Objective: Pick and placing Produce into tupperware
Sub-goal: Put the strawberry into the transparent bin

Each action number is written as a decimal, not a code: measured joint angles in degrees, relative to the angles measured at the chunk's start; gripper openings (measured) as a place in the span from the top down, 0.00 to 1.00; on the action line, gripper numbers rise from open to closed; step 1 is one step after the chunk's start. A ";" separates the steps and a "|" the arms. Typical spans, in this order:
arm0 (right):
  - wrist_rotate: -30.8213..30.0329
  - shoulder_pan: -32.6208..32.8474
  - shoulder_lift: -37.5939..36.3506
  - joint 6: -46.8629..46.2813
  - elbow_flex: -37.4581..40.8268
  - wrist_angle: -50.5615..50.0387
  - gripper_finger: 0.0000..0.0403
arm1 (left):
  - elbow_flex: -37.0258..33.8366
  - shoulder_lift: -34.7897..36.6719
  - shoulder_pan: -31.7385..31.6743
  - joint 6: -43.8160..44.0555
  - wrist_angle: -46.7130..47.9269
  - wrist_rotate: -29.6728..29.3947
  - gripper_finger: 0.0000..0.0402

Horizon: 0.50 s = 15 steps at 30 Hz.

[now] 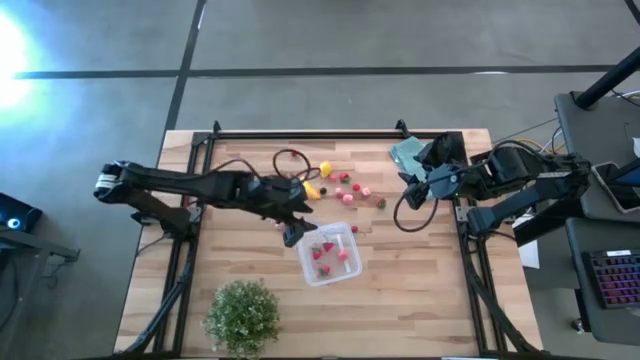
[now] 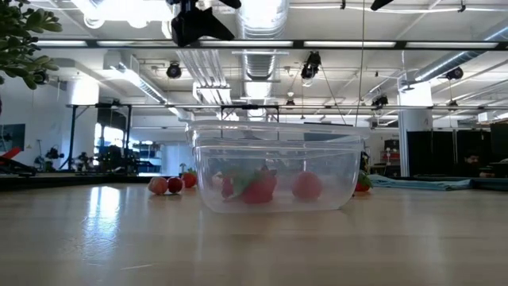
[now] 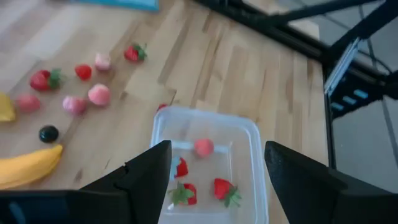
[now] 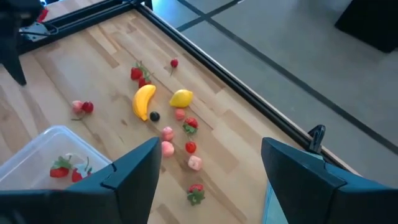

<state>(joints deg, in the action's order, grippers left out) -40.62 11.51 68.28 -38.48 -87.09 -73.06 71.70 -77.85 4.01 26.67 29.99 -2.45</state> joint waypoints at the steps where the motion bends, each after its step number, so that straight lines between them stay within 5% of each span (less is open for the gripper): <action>1: 0.05 -0.22 0.06 -0.07 0.00 0.01 0.33 | 0.00 0.51 -0.22 -0.04 -0.08 -0.81 0.39; 15: 0.04 -0.81 0.51 -2.03 0.00 4.33 0.34 | -0.09 1.92 -9.87 -5.95 4.10 -3.84 0.39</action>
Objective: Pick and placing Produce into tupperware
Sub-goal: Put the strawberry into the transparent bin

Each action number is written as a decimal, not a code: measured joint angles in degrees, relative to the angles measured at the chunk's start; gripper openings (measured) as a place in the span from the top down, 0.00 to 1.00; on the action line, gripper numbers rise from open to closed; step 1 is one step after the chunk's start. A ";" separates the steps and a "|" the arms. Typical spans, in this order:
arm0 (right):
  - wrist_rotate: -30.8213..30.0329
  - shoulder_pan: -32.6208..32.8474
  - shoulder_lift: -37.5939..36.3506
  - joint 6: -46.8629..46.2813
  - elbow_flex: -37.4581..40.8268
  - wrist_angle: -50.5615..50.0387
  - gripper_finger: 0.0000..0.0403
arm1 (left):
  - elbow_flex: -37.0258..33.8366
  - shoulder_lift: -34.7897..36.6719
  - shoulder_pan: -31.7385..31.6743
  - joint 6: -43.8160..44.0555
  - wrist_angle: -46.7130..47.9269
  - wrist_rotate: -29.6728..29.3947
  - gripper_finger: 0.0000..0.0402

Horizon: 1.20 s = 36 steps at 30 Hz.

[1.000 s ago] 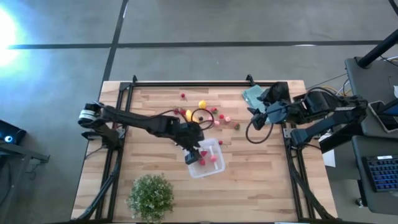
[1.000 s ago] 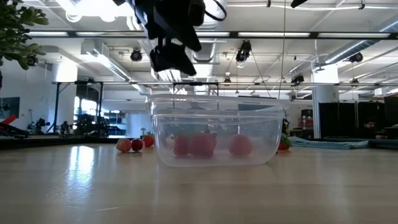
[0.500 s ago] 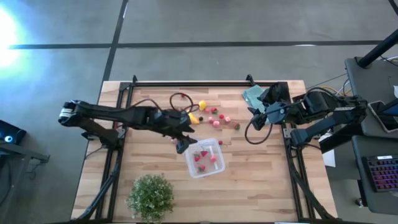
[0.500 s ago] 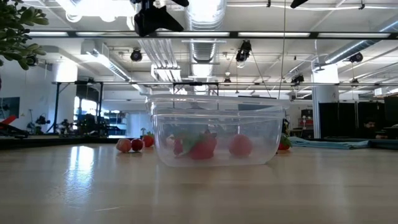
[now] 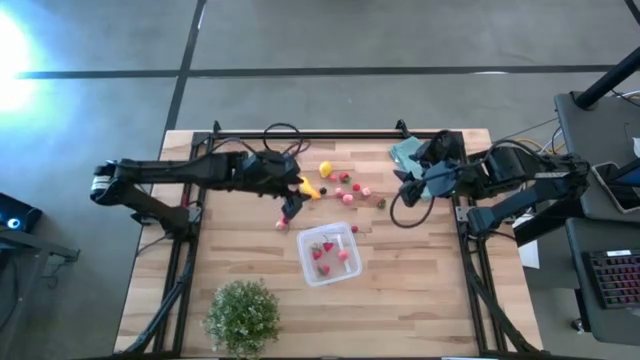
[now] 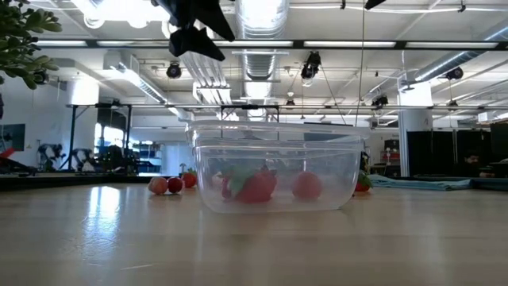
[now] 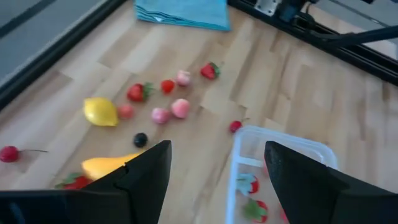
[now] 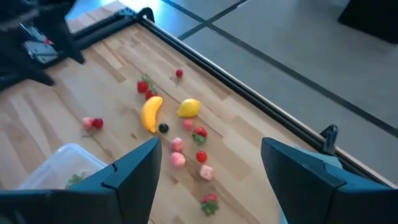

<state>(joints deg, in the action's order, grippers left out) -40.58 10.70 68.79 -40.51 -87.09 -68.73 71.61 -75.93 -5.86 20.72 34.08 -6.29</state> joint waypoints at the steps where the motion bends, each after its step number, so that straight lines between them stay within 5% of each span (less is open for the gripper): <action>1: 0.00 0.00 0.00 0.02 0.00 0.61 0.34 | 0.00 0.07 -0.71 -0.40 0.03 0.11 0.39; 16: -0.02 -4.07 0.00 0.52 0.00 1.64 0.34 | -4.45 -2.06 -8.45 -3.62 12.55 5.36 0.39; 36: -0.02 -11.09 1.10 0.71 0.00 5.13 0.34 | -6.84 -2.57 -8.38 -6.66 11.44 7.68 0.39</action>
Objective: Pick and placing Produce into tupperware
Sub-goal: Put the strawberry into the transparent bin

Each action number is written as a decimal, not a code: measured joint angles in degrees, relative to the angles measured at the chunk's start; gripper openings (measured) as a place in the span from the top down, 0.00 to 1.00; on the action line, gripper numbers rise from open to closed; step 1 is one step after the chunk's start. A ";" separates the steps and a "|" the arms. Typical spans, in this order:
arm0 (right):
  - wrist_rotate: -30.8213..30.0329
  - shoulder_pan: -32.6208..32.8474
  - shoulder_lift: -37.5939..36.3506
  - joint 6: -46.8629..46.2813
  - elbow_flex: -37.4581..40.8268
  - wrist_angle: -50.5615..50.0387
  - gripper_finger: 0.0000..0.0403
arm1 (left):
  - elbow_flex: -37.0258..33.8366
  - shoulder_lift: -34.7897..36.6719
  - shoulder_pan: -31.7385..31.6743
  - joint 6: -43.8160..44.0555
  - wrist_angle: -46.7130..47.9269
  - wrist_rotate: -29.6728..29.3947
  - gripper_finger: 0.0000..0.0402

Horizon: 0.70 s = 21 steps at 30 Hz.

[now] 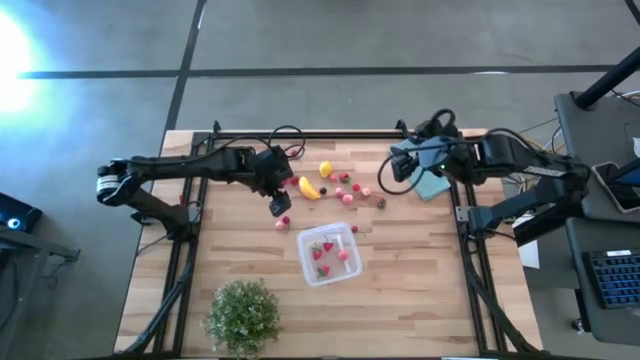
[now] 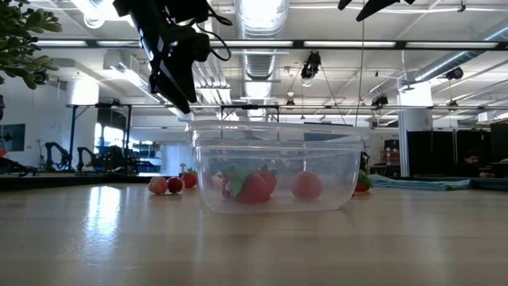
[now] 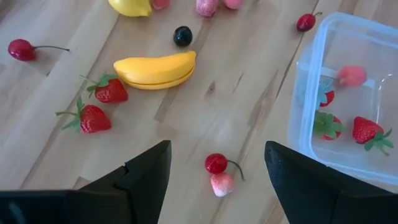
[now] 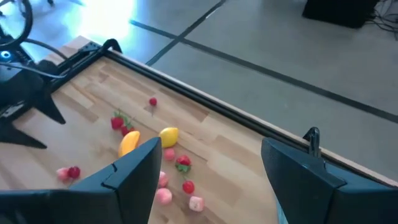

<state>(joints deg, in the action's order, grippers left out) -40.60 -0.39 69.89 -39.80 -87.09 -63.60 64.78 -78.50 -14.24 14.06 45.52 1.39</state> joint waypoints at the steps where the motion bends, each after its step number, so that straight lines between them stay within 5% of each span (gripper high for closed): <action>1: -0.03 -0.16 0.32 -0.01 0.00 0.06 0.34 | -0.12 0.00 -0.02 -0.38 -0.01 -0.01 0.39; 21: 0.45 -3.66 7.90 -0.19 0.00 5.41 0.34 | -8.36 0.66 -0.11 -9.33 -5.26 -0.68 0.39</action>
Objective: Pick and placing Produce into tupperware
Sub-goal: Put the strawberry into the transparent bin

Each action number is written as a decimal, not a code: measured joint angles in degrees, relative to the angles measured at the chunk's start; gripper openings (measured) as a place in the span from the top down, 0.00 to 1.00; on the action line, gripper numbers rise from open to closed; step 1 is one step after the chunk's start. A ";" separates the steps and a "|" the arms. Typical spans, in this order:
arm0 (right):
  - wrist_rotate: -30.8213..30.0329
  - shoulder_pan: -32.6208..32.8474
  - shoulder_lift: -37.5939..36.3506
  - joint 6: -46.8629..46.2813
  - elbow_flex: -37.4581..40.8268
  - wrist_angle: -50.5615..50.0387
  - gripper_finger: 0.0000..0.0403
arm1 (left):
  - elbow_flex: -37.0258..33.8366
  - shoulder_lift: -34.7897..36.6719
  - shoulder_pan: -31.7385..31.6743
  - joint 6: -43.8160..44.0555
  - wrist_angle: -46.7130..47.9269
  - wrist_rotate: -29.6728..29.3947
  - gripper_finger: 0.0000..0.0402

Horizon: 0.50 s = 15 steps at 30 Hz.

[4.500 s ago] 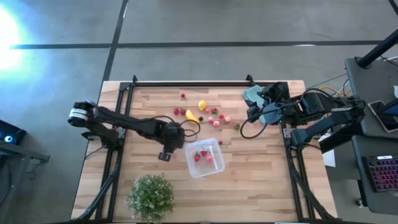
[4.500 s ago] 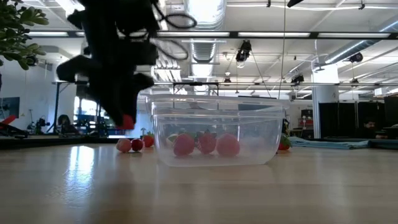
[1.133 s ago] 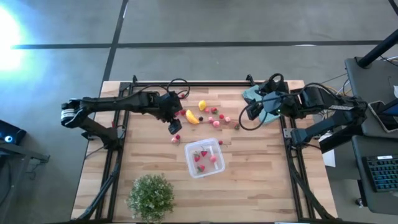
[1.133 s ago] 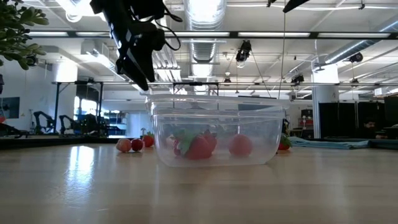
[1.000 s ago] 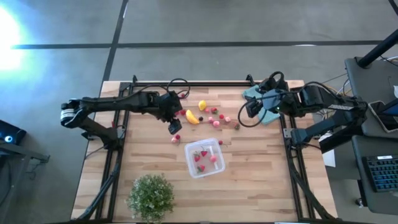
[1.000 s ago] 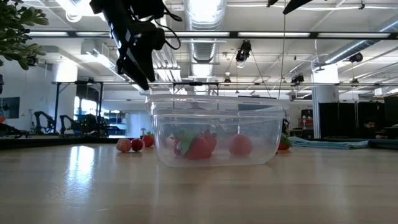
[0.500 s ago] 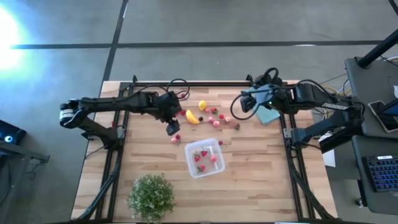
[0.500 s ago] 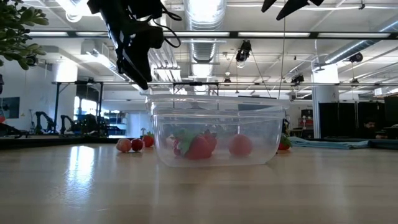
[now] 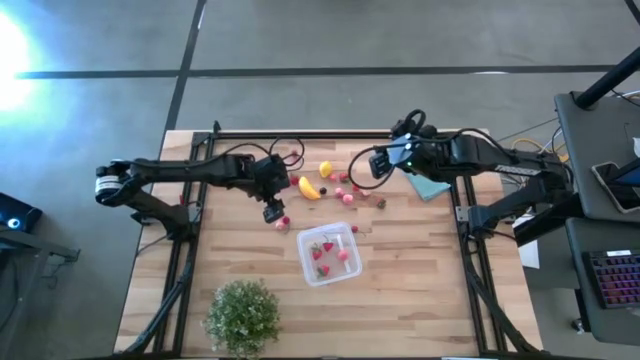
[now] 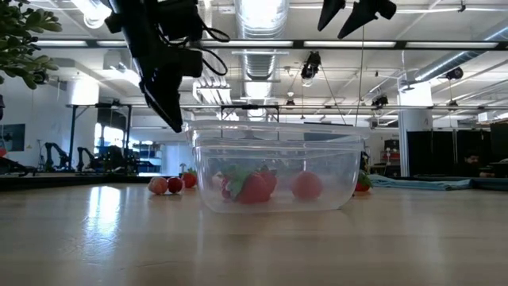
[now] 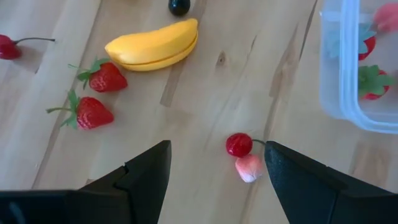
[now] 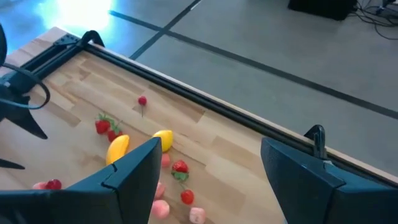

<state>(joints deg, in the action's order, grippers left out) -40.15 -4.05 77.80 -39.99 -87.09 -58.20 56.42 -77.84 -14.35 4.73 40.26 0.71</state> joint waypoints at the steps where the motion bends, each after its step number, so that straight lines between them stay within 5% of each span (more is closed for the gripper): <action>1: 0.50 -0.08 0.09 -0.07 0.00 0.53 0.34 | -0.60 -0.02 -0.01 -0.17 -0.89 -0.02 0.39; 15: 2.92 -1.23 0.27 0.91 0.00 0.63 0.34 | -7.35 0.31 0.00 -0.61 -5.63 0.07 0.39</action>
<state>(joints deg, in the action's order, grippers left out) -37.23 -5.28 78.06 -39.08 -87.09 -57.56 49.07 -77.54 -14.35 4.12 34.62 0.78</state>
